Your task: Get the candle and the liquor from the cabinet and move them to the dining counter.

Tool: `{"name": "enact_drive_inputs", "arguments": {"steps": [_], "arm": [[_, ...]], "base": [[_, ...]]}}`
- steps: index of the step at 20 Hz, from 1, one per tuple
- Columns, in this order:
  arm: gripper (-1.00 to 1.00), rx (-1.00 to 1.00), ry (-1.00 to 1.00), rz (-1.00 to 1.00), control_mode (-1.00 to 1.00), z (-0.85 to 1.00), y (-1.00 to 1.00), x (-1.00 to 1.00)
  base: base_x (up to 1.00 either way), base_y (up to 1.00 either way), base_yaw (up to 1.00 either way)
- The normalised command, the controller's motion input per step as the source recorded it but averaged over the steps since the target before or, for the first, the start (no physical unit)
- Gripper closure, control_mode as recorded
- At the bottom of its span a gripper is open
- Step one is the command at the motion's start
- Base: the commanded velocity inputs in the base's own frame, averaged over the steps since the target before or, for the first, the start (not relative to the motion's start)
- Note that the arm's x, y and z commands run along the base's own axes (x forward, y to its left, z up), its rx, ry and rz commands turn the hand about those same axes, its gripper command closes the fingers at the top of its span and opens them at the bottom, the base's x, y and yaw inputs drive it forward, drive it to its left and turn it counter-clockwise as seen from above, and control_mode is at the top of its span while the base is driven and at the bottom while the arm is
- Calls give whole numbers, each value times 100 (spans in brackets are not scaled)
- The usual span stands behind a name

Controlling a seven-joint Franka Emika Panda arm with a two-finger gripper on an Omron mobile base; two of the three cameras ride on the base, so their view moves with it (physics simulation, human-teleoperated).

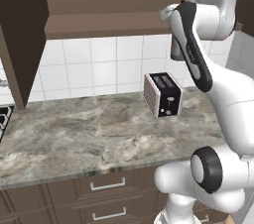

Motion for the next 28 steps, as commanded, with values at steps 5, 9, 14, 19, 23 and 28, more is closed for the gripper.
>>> {"name": "enact_drive_inputs", "arguments": {"steps": [5,9,14,19,23,28], "arm": [[100,0,-12,0,-100,-52,0,-100],[100,0,-4,0,-100,-29,0,-100],[100,0,0,0,-100,-10,0,-100],[100,0,0,0,-100,0,3,-59],[100,-1,3,1,-100,-4,17,-1],[100,-2,7,1,-100,-7,23,0]], "base": [[0,0,0],[0,0,0],[0,0,0],[0,0,0],[0,0,0],[0,0,0]]}}
